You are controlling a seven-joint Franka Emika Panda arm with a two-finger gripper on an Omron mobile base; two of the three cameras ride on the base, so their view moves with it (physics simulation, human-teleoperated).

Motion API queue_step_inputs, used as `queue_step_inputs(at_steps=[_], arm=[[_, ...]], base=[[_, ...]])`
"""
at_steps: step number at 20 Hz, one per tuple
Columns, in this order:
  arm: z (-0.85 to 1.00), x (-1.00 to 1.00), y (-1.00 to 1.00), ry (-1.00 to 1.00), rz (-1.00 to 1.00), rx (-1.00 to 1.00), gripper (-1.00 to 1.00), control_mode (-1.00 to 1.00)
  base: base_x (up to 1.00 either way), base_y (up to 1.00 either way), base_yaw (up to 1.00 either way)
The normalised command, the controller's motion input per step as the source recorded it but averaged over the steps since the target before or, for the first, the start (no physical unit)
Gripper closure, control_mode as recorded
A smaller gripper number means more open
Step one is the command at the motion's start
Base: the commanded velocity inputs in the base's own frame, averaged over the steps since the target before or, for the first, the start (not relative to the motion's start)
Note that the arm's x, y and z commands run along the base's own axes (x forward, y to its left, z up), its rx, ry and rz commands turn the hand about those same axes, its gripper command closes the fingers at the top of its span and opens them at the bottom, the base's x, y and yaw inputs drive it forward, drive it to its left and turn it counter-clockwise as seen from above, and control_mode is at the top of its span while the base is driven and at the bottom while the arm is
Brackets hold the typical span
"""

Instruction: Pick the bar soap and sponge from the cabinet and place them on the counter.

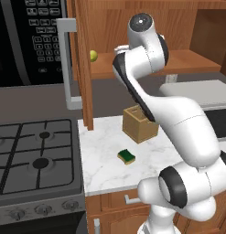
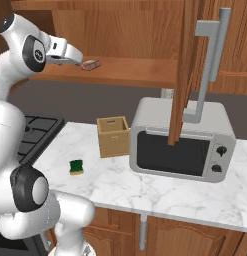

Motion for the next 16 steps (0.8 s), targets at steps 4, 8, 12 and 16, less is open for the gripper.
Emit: queue_step_inputs(at_steps=[4, 8, 12, 16], arm=[[-0.07, 0.45, 0.00, 0.00, -0.10, 0.00, -1.00, -1.00], [-0.02, 0.51, 0.00, 0.00, -0.08, 0.01, -1.00, -1.00], [0.00, 0.48, 0.00, 0.00, -0.03, 0.04, -1.00, -1.00], [0.00, 0.46, 0.00, 0.01, 0.00, 0.04, -1.00, -1.00]], base=[[0.00, 0.00, 0.00], [0.00, 0.00, 0.00], [0.00, 0.00, 0.00], [0.00, 0.00, 0.00]])
